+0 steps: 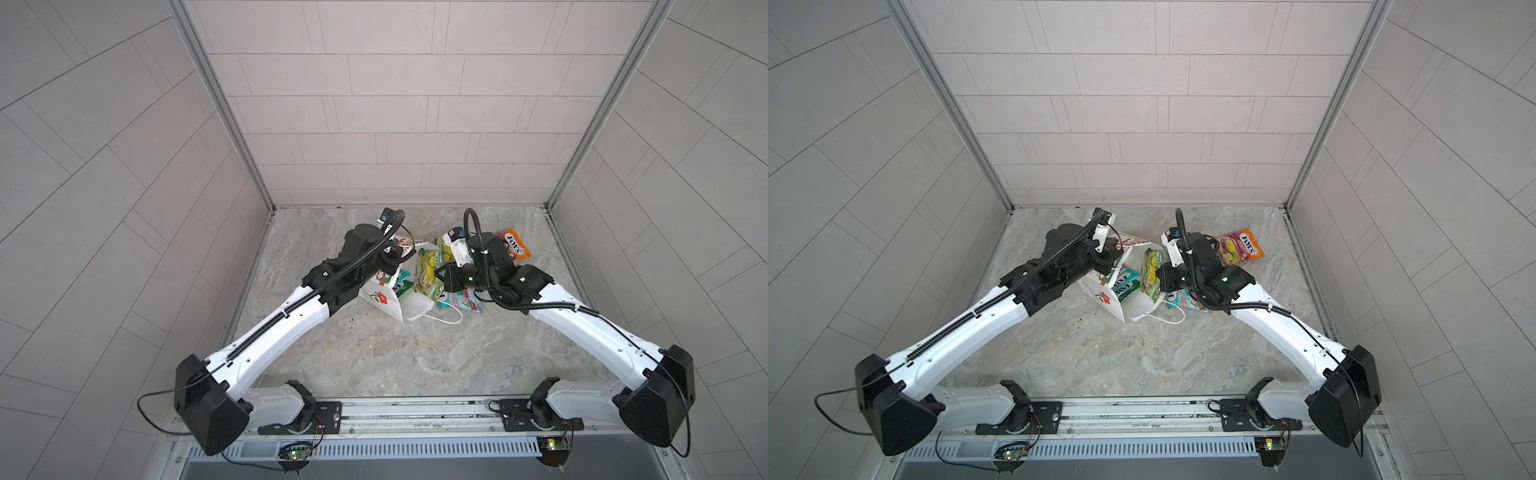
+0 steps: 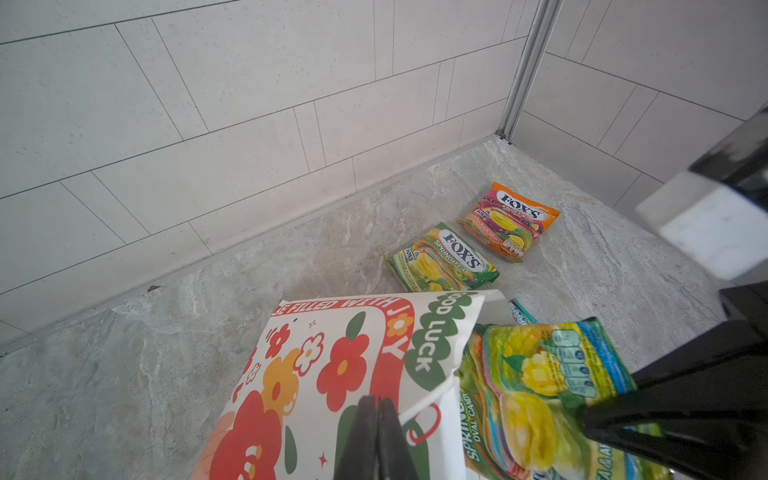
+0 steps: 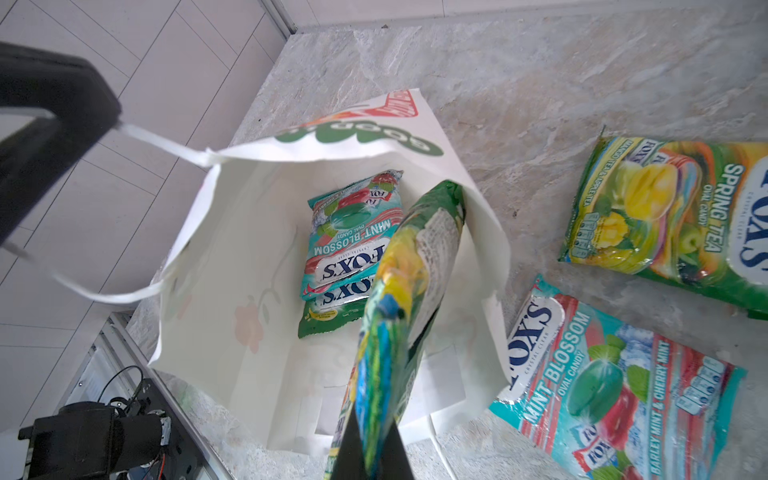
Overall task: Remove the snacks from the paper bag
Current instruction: 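Lift the green packet out of the bag with the right gripper, then lower the green Spring Tea packet onto the table beside the teal packet, open right gripper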
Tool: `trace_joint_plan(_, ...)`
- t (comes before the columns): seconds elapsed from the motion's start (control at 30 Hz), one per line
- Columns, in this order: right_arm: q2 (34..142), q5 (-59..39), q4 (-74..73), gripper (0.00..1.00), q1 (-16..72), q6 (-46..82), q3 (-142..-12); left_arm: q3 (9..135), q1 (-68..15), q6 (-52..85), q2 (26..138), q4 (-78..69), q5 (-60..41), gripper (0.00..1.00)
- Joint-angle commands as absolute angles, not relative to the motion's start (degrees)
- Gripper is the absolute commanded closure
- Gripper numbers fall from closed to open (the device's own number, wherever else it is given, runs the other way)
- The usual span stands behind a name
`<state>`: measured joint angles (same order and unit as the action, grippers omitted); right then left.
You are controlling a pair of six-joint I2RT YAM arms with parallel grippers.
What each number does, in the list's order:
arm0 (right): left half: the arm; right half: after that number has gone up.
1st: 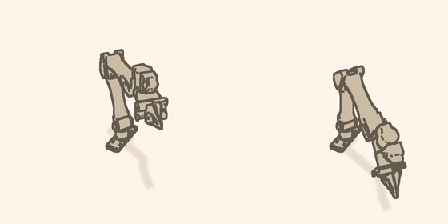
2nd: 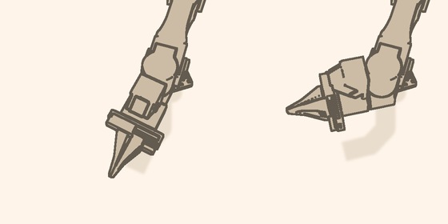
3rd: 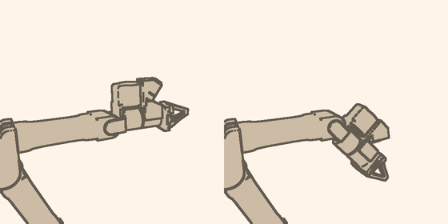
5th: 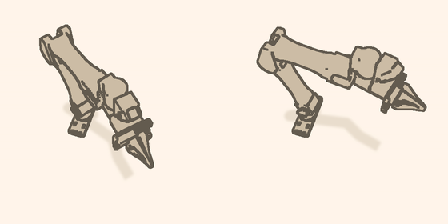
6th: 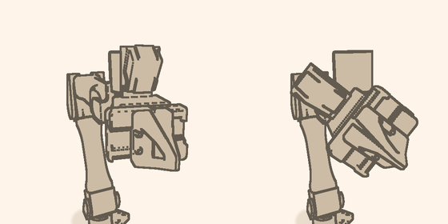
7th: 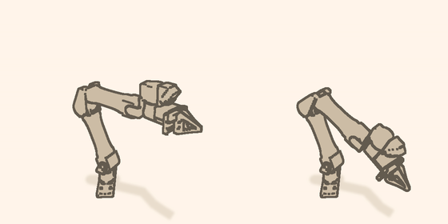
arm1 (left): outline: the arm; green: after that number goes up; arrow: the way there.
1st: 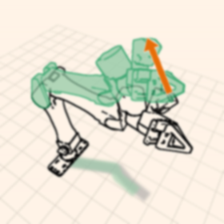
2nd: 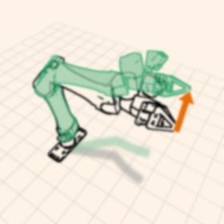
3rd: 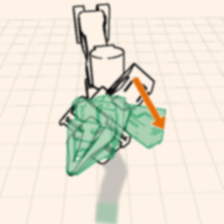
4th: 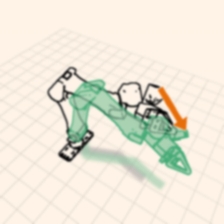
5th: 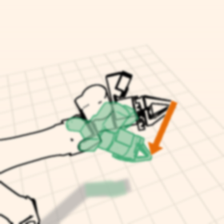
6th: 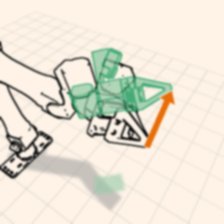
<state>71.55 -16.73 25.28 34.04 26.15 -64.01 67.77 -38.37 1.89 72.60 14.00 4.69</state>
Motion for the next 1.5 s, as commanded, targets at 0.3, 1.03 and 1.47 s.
trace_joint_plan(0.3, 62.07, -18.24, 28.38, 1.0, 29.75, 20.07, -64.23, 68.11, -38.5, 2.28, 73.03, 14.58, 5.72, 1.0)
trace_joint_plan(1.03, 54.17, -16.8, 34.68, 1.0, 12.54, 18.68, -64.22, 68.12, -38.72, 1.93, 73.21, 14.68, 6.22, 1.0)
trace_joint_plan(1.47, 58.99, -14.5, 34.33, 1.0, 4.68, 17.55, -58.95, 68.19, -38.87, 1.79, 72.95, 14.82, 6.0, 1.0)
